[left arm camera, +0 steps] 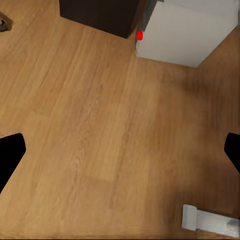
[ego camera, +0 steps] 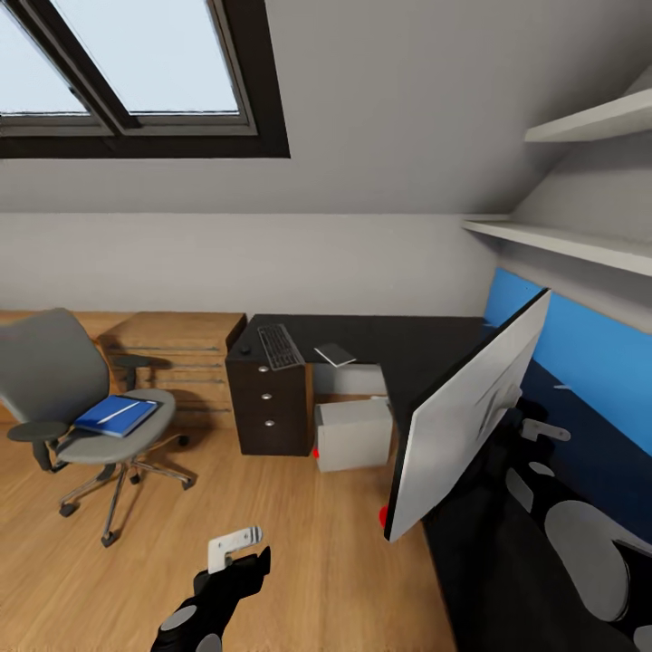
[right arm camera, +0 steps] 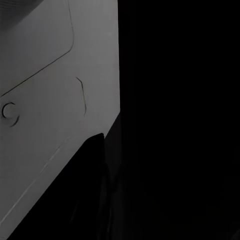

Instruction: In the bedroom, organize the workspace by keeping the computer under the desk, ensuring the monitor is on the desk, placing the keyboard on the desk next to the monitor, placing the mouse on the desk next to the keyboard, moving the folder from the swivel chair onto the desk next to the mouse, stacking the notebook on top of the folder with the pen on top of the notebook, and positioning the swivel chair next to the desk.

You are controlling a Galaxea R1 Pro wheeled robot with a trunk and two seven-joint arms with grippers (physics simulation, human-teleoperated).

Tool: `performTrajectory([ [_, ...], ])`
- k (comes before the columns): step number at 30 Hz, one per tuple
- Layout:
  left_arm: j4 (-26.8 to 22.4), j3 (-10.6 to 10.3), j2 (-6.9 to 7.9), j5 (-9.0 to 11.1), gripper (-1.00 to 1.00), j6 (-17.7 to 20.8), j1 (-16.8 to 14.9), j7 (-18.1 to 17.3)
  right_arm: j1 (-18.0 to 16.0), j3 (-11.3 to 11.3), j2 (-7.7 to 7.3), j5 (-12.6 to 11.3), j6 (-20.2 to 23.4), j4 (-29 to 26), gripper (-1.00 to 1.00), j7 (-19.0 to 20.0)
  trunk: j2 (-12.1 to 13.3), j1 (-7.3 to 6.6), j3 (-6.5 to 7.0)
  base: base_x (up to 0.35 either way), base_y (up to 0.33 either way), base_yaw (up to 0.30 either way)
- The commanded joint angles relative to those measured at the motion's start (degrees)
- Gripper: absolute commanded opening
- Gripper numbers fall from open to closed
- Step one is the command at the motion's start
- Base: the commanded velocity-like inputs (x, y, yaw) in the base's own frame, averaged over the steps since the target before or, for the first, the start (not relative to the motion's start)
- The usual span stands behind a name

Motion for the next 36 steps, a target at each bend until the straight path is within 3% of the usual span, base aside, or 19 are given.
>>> performTrajectory([
  [1,-0.1,0.0,0.00,0.6,1.00,0.1,0.0,0.5,0.0,-0.4,-0.04,-0.1,-0.3,3.0,-1.00,0.0,0.0,-0.02,-0.08,-0.285,-0.211,0.000],
  [17,-0.1,0.0,0.00,0.6,1.00,0.1,0.0,0.5,0.0,-0.5,-0.05,-0.2,-0.3,3.0,-1.00,0.0,0.0,-0.02,-0.08,-0.212,-0.203,0.000],
  [25,-0.1,0.0,0.00,0.5,1.00,0.1,0.0,0.6,0.0,-0.5,-0.05,-0.2,-0.3,3.0,-1.00,0.0,0.0,-0.02,-0.08,0.014,-0.224,0.000],
  [36,-0.1,0.0,0.16,0.5,1.00,0.1,0.0,0.6,0.0,-0.5,-0.05,-0.2,-0.3,2.9,-1.00,0.0,0.0,-0.02,-0.08,0.200,-0.242,0.000],
])
